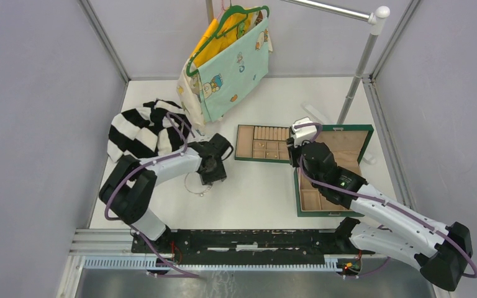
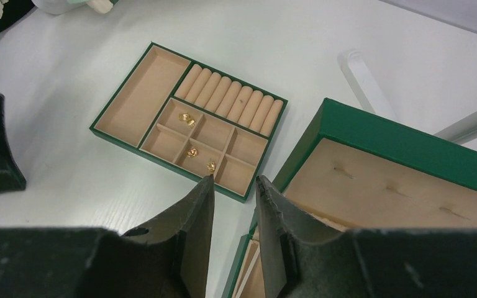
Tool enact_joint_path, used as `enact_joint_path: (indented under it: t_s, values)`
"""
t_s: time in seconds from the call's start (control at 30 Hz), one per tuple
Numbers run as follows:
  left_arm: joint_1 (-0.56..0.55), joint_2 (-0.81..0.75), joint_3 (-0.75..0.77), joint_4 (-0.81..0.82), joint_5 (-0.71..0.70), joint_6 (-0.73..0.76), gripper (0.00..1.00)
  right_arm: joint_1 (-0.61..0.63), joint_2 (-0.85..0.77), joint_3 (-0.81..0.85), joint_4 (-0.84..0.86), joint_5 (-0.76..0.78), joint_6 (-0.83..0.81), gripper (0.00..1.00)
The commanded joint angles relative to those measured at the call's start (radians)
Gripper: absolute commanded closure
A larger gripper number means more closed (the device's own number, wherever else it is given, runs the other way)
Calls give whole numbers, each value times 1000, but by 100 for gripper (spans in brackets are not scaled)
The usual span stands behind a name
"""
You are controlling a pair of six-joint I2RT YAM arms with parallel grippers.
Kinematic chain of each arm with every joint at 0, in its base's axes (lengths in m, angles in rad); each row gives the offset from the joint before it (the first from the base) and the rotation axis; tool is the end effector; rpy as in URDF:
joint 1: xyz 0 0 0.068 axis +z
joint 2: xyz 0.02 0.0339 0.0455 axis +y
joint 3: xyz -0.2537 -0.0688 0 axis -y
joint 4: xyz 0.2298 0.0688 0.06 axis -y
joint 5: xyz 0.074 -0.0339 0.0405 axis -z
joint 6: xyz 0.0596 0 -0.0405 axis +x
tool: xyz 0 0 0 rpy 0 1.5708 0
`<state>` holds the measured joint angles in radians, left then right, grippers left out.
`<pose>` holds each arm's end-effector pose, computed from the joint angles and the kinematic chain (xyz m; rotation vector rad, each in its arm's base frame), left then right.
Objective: Organize the mixed jewelry
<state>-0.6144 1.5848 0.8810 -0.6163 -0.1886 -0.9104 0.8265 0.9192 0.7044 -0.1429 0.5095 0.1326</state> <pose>0.2274 -0.1468 0.1358 -0.4508 2.7947 -0.0527 0.1714 0.1432 0.2807 -0.3155 1.8581 0.1652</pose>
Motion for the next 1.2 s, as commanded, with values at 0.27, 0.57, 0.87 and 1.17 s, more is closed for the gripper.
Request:
enact_joint_path:
  t_s: [0.27, 0.57, 0.87, 1.17]
  values:
    - [-248, -38, 174, -114, 6, -18, 46, -1, -20, 49, -53, 41, 4, 63]
    - [-166, -133, 218, -74, -113, 87, 43, 12, 20, 91, -92, -1, 38, 63]
    - [-101, 90, 392, 81, -193, 174, 42, 106, 82, 129, -129, 73, 82, 62]
    - [-21, 399, 619, 130, -165, 271, 44, 125, 40, 132, -199, 156, 135, 62]
